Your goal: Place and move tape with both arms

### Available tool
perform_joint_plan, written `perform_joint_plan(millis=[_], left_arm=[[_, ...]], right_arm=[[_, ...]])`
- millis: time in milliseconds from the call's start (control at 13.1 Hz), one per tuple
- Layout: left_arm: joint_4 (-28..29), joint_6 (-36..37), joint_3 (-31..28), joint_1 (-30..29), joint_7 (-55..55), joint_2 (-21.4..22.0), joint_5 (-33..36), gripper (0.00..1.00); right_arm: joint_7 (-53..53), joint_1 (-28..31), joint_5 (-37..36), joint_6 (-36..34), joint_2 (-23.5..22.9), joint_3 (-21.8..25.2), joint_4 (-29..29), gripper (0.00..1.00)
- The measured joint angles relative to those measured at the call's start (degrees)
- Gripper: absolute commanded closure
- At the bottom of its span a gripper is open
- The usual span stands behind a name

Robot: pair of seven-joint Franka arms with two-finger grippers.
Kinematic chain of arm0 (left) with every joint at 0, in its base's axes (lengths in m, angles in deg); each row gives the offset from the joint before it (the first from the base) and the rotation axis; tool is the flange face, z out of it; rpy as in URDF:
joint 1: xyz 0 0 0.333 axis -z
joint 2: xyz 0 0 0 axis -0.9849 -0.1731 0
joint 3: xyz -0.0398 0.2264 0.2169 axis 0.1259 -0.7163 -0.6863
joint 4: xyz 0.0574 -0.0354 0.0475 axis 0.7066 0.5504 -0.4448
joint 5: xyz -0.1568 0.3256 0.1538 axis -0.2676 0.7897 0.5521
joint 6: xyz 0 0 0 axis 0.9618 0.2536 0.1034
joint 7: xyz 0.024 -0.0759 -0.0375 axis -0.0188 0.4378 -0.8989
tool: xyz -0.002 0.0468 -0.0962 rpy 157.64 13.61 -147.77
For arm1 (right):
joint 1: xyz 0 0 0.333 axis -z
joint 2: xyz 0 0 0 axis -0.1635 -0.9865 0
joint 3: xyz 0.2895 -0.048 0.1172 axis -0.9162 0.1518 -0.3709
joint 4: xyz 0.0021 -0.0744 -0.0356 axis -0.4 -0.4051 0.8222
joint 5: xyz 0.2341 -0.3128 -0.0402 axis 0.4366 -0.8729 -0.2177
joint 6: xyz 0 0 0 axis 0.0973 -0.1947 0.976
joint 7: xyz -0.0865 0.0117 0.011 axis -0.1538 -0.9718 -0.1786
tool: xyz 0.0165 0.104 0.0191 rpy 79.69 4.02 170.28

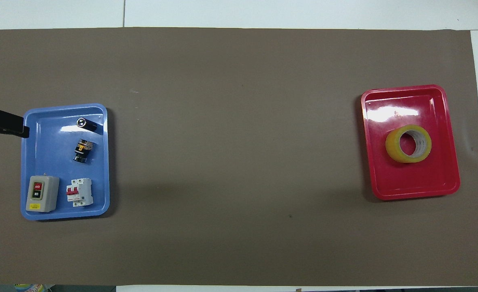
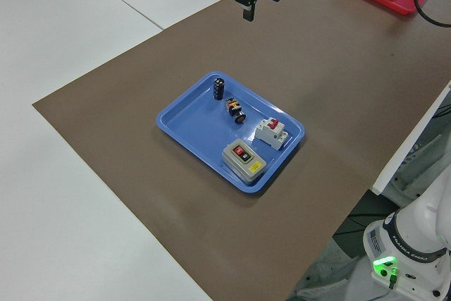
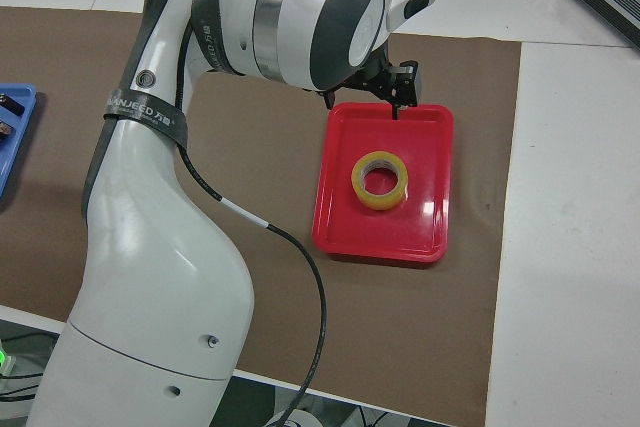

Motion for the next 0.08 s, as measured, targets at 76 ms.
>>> perform_joint_plan(millis=[76], left_arm=[[0.0, 0.0, 0.0, 0.0, 0.0, 0.0, 0.0, 0.0]], right_arm=[[0.0, 0.0, 0.0, 0.0, 0.0, 0.0, 0.0, 0.0]])
